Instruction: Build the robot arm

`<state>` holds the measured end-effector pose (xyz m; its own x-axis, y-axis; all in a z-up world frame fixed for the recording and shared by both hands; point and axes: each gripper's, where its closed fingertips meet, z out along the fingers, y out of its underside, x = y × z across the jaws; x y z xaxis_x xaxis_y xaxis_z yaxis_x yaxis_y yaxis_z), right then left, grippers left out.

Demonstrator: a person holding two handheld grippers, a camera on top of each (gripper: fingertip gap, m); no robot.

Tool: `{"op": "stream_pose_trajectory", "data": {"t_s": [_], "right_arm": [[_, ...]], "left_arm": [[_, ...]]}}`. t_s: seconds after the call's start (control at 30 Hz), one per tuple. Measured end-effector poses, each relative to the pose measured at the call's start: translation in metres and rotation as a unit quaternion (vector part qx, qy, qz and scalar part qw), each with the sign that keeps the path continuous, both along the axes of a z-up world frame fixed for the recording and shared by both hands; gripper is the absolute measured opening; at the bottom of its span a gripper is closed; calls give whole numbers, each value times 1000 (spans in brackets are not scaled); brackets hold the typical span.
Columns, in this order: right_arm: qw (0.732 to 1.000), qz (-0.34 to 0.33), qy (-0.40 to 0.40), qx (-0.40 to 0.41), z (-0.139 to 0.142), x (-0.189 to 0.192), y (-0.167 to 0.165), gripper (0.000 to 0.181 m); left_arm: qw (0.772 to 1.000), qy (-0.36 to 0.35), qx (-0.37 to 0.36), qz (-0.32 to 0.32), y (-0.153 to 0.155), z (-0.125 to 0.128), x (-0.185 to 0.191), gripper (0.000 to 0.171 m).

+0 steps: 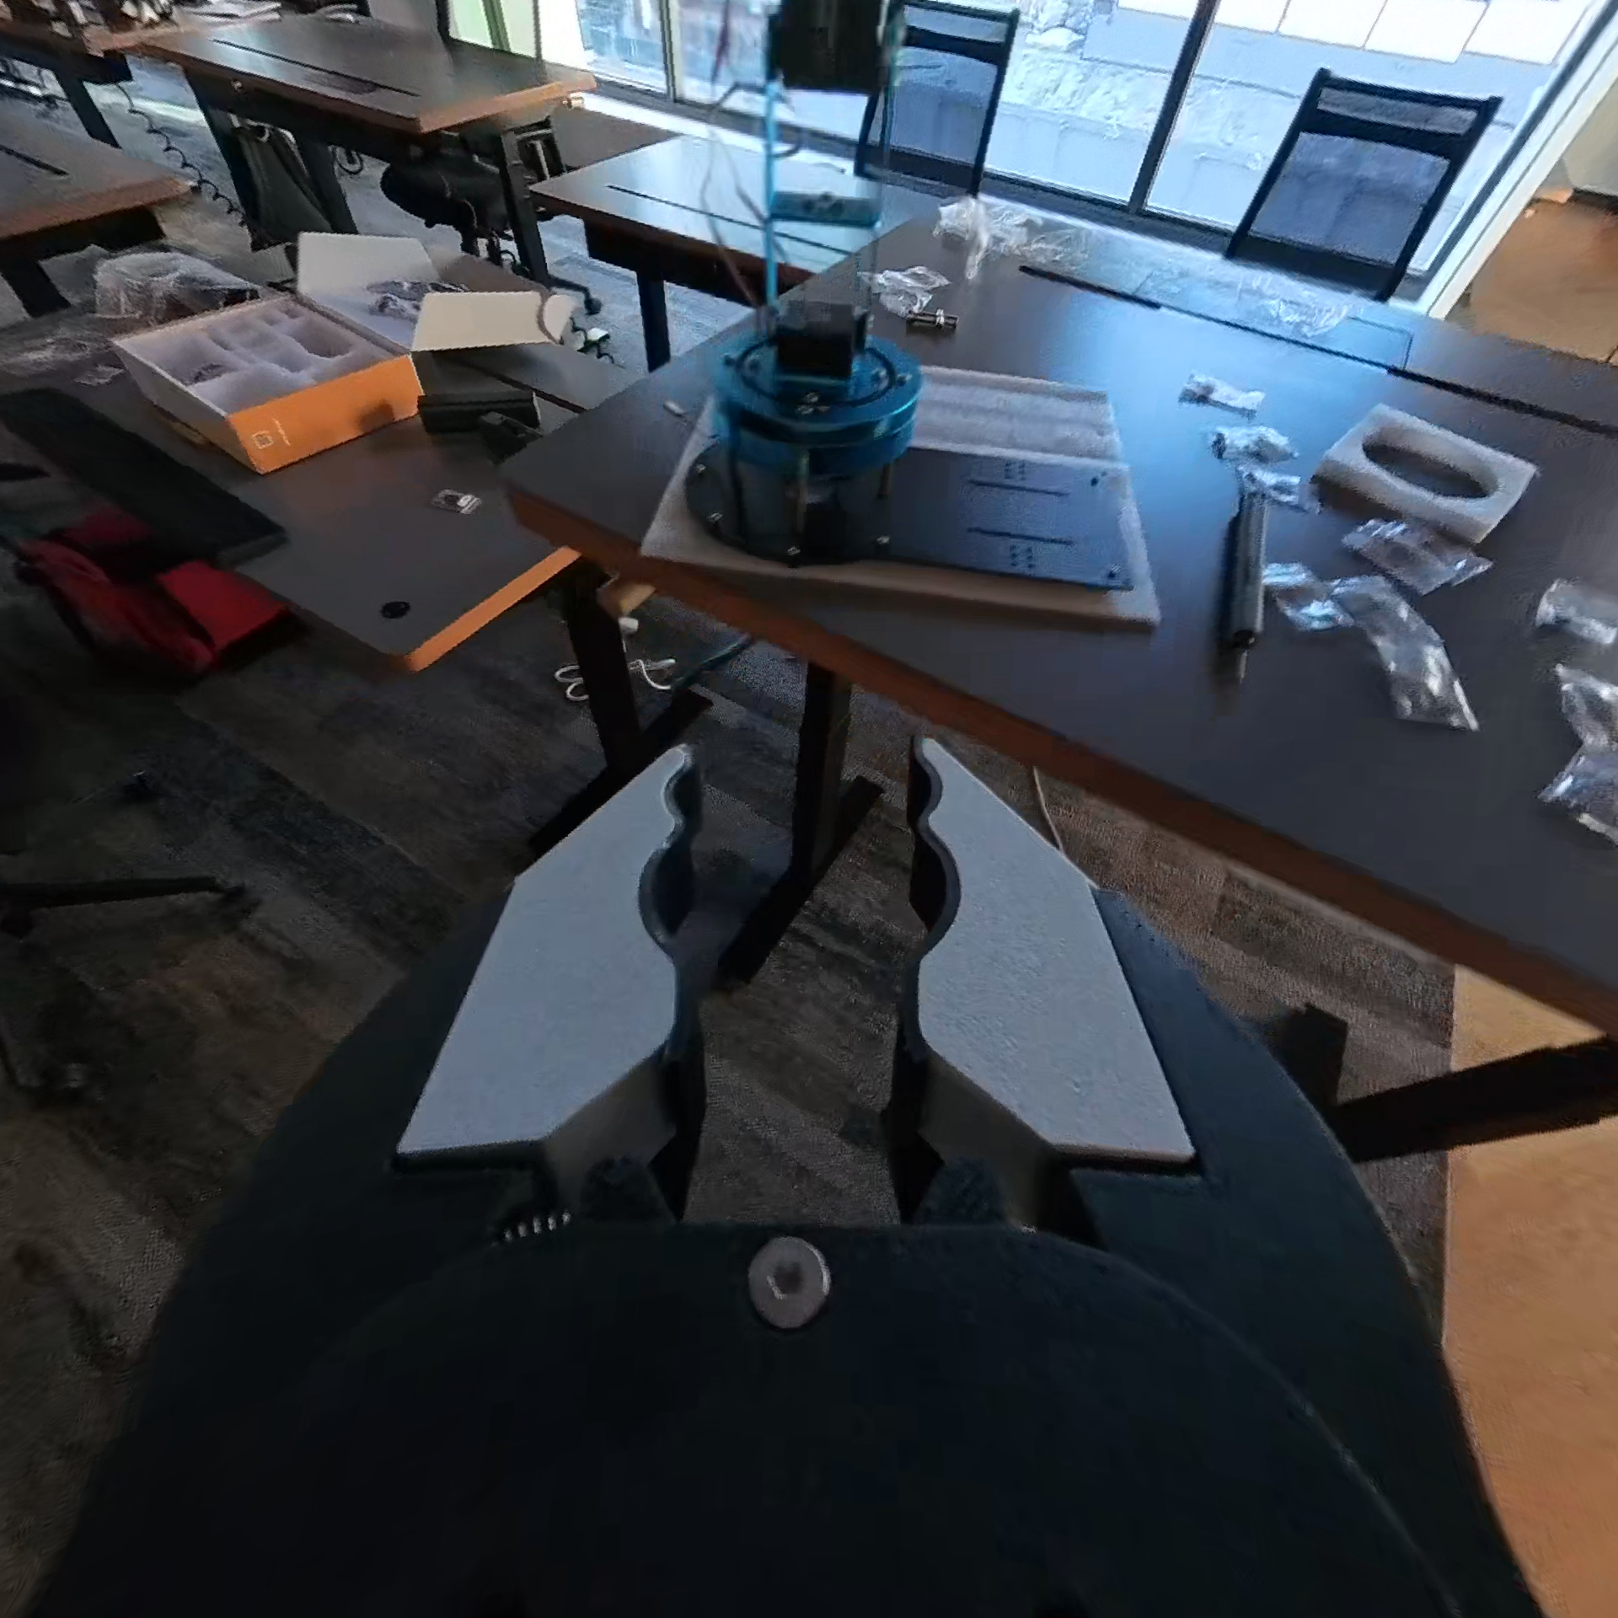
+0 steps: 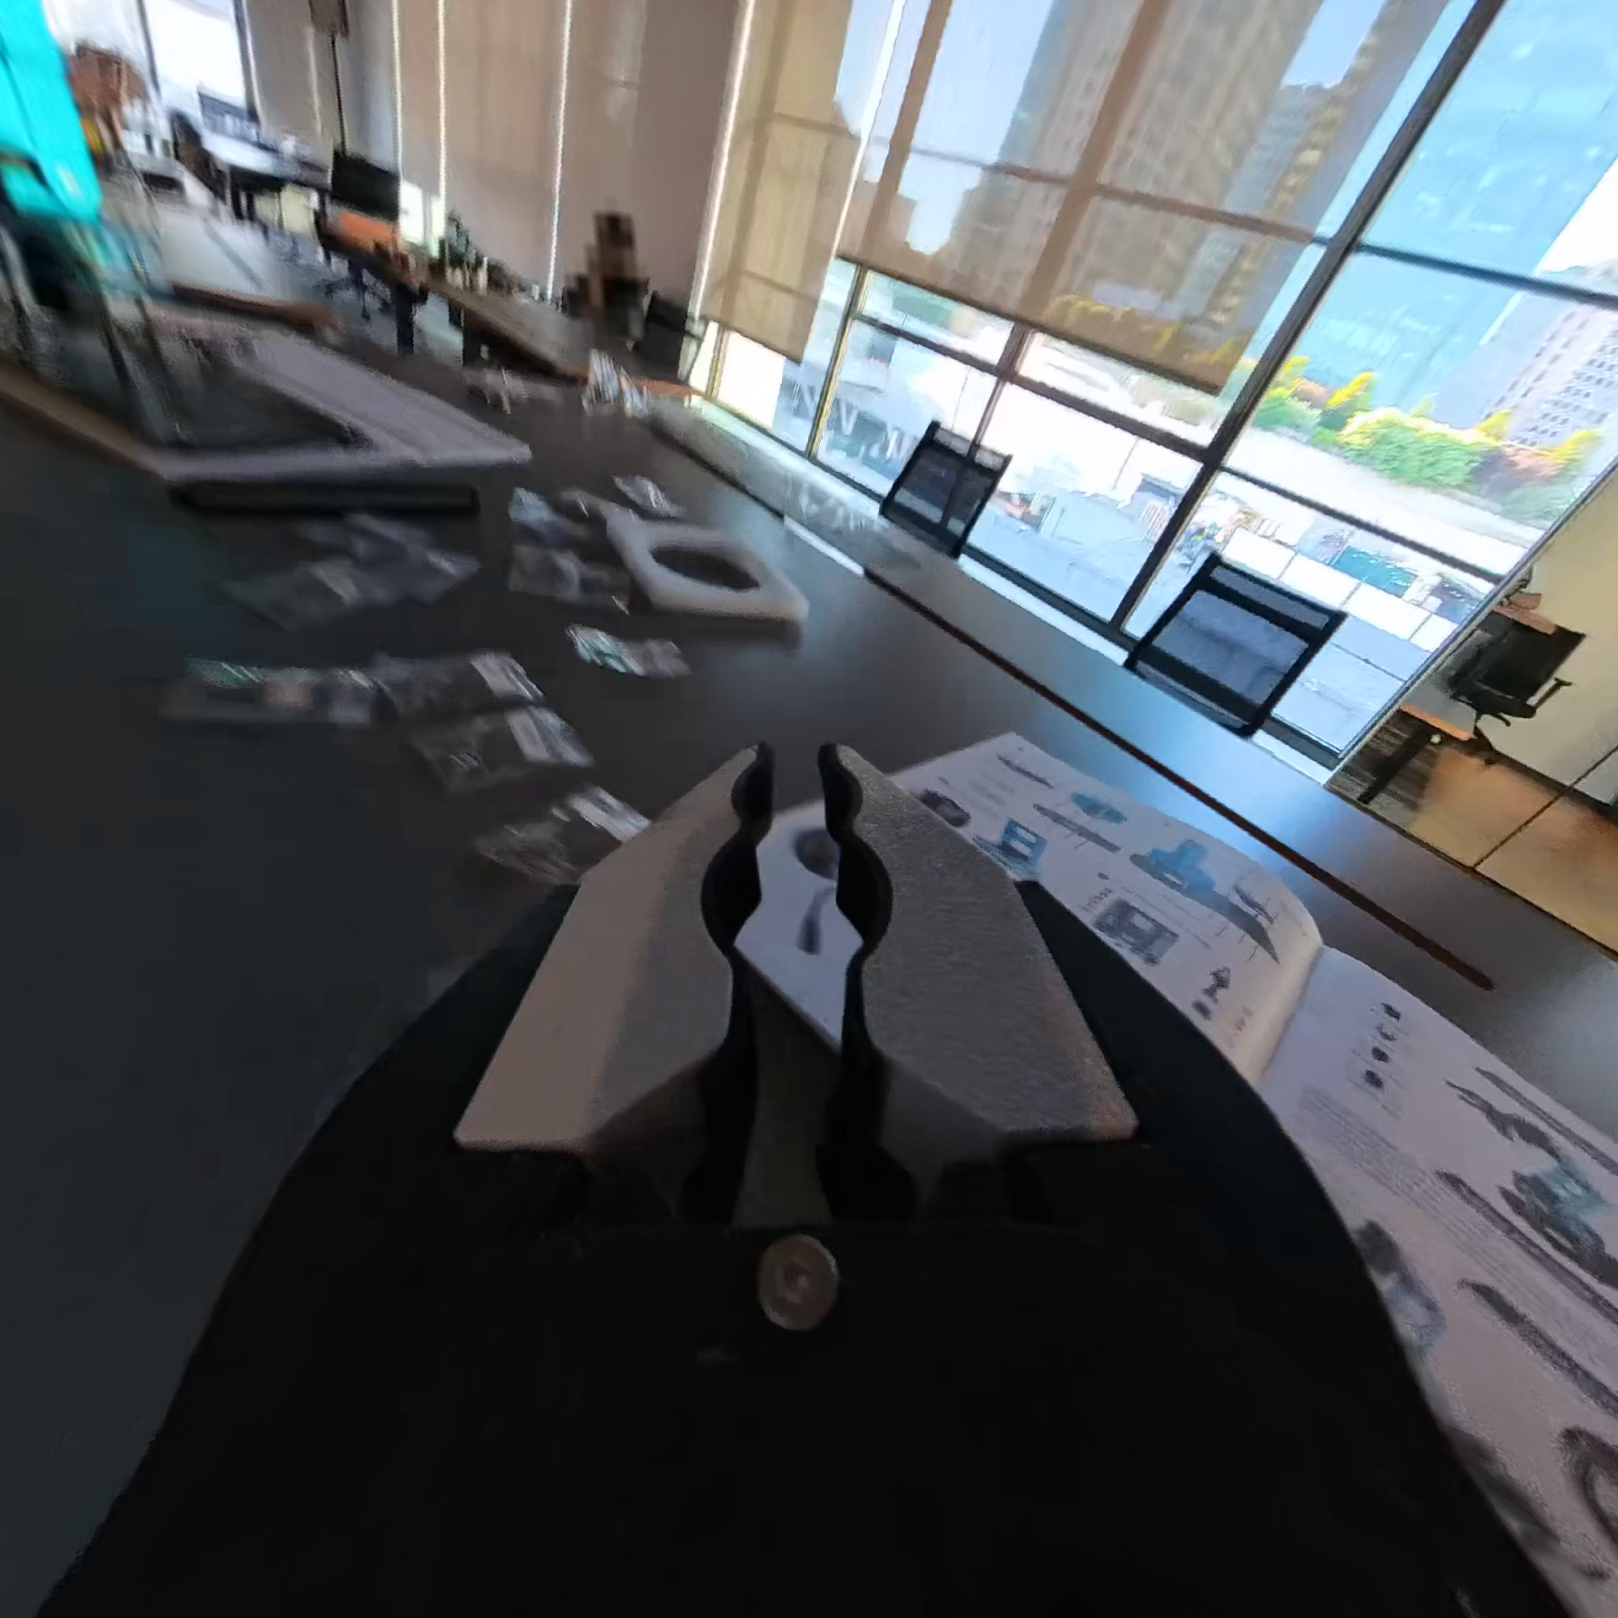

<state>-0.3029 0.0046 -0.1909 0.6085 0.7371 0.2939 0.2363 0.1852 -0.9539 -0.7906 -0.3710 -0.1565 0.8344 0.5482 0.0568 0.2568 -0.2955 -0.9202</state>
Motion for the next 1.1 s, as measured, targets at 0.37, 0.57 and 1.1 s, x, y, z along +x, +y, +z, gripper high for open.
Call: {"op": "stream_pose_trajectory", "data": {"t_s": [0.37, 0.57, 1.1], "right_arm": [[995, -13, 62, -70, -14, -162, -245, 5], [990, 67, 19, -126, -24, -271, -292, 0], [986, 98, 29, -128, -195, -362, -318, 2]], "left_arm": [[994, 17, -40, -97, -161, -34, -101, 48], [996, 6, -20, -87, -190, -76, -145, 49], [982, 10, 43, -182, -133, -255, -123, 51]]}}
